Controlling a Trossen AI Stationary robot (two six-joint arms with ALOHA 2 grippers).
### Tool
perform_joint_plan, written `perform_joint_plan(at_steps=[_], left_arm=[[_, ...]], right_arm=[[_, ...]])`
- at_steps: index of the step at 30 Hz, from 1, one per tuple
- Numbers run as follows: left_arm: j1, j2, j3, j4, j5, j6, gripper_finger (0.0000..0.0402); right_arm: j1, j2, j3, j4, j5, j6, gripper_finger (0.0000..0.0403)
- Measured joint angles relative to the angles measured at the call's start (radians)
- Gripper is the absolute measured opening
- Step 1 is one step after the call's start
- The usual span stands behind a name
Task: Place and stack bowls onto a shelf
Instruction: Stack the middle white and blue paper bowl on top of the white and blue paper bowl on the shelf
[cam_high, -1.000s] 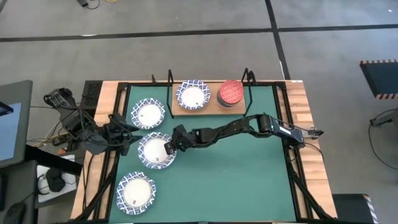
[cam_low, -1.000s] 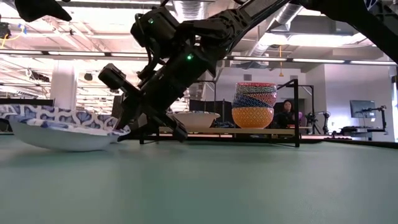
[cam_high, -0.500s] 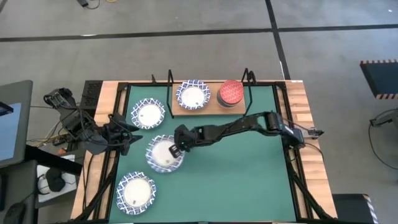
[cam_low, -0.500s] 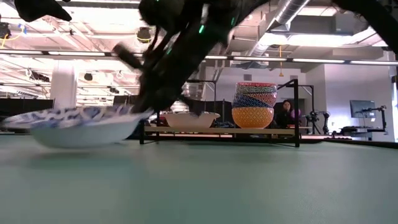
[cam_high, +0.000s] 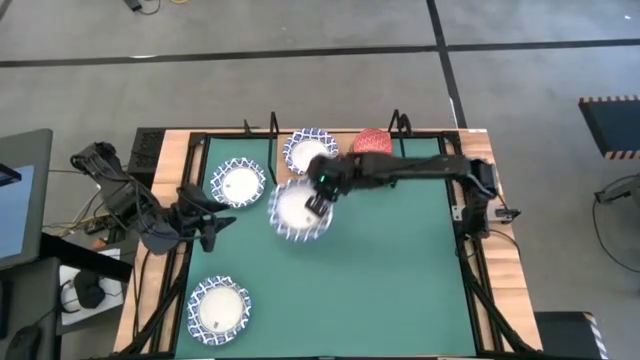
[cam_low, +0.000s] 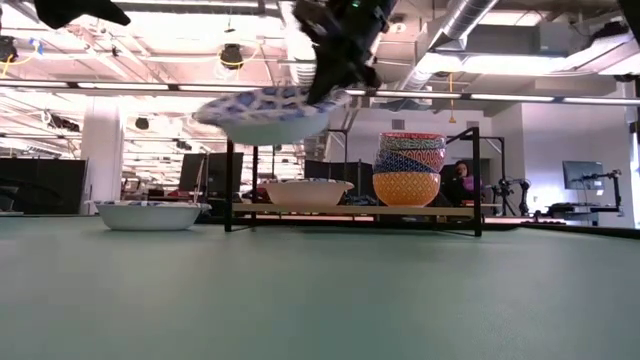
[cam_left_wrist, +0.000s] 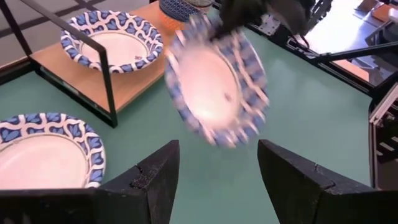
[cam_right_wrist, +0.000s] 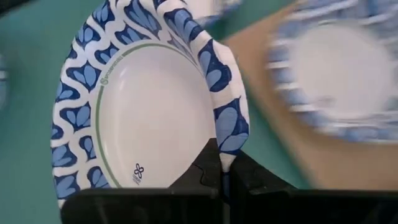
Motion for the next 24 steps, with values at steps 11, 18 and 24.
perform_joint_plan(at_steps=[11,18,24], left_arm=[[0.000,0.150,0.000,0.137,-0.024,-0.074,0.0201],[0.000,0.232,0.000,0.178,-0.019,-0.168,0.0201],[0.000,0.267,0.001,0.198,-0.042,-0.217,0.0201]], right_arm=[[-0.300,-0.054,0.000,0.055,0.011,-0.247,0.0021],[-0.450,-0.054,-0.007,0.236,-0.049,-0.310,0.0020],[-0.514,0.005,-0.022,0.338,-0.148,-0.309,0.0021]])
